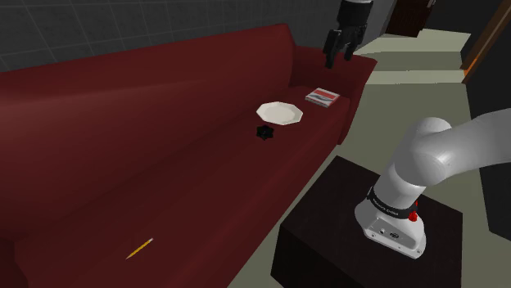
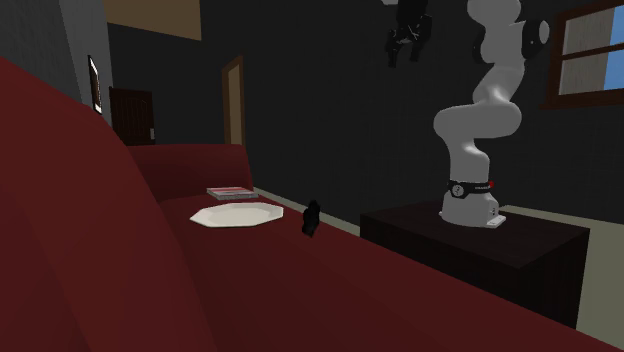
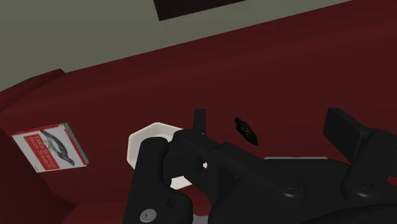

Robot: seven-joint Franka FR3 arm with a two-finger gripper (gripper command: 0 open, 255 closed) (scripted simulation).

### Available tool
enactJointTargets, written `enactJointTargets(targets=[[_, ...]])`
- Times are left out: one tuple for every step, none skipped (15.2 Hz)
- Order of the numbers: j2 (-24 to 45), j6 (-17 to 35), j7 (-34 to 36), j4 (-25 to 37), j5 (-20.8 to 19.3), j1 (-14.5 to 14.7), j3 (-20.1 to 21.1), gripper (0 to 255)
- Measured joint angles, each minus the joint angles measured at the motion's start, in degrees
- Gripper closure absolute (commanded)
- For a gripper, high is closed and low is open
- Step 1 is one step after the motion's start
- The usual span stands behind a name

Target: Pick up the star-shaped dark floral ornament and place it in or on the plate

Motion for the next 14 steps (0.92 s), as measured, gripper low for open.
enactJointTargets(targets=[[0.0,0.0,0.0,0.0,0.0,0.0,0.0,0],[0.5,0.8,-0.3,-0.5,-0.2,0.1,-0.2,0],[0.9,1.9,-0.8,-1.2,-0.4,0.2,-0.5,0],[1.5,3.4,-1.3,-2.4,-0.6,0.3,-0.9,0],[2.4,5.5,-1.7,-3.7,-0.9,0.4,-1.3,0],[3.8,7.2,-2.2,-4.2,-1.1,0.6,-1.6,0],[4.8,9.1,-2.8,-5.2,-1.4,0.7,-2.0,0],[6.4,11.0,-3.2,-5.7,-1.5,0.9,-2.2,0],[7.9,12.8,-3.6,-6.2,-1.7,1.0,-2.5,0],[9.4,14.3,-4.3,-6.4,-2.0,1.1,-3.0,0],[10.6,16.1,-5.0,-7.0,-2.3,1.1,-3.5,0],[12.6,18.1,-5.7,-7.2,-2.6,1.2,-4.0,0],[13.9,19.7,-6.1,-7.7,-2.7,1.4,-4.2,0],[16.0,21.7,-6.6,-7.8,-2.9,1.5,-4.5,0]])
